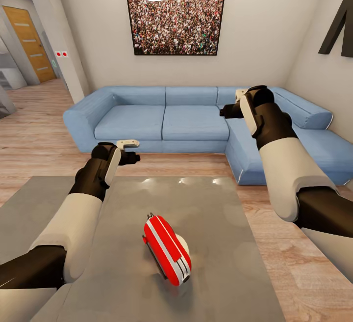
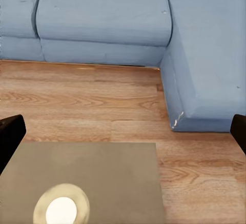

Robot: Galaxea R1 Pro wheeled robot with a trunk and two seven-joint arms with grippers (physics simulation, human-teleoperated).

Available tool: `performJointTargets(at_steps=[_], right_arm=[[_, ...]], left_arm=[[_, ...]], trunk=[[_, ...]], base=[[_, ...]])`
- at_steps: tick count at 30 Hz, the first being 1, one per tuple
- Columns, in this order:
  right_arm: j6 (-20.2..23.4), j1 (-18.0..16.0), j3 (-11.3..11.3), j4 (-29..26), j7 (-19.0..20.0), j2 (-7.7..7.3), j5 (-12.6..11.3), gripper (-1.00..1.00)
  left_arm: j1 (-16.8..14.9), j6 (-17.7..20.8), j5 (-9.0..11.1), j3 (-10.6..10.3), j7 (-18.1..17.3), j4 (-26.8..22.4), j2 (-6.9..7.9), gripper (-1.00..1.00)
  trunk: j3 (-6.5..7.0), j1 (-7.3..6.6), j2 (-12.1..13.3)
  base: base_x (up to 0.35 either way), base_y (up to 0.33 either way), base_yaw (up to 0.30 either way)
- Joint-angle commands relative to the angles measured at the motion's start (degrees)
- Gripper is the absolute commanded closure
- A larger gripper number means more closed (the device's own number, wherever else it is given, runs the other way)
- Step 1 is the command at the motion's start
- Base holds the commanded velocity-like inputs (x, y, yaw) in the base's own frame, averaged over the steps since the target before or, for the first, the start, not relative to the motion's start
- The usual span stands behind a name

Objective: Turn on the radio receiver that's on the table in the living room.

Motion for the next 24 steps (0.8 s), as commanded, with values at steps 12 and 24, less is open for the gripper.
performJointTargets(at_steps=[12,24], right_arm=[[0.1,0.0,0.0,0.2,-0.1,0.86,0.0,-1.0],[0.1,0.0,0.0,0.4,-0.2,1.15,0.0,-1.0]], left_arm=[[0.0,3.0,0.1,-0.1,0.3,7.6,-2.49,-1.0],[0.0,3.4,0.2,-0.1,0.3,12.7,-3.7,-1.0]], trunk=[[0.0,0.0,0.0],[0.0,0.0,0.0]], base=[[0.0,0.0,0.0],[0.0,0.0,0.0]])
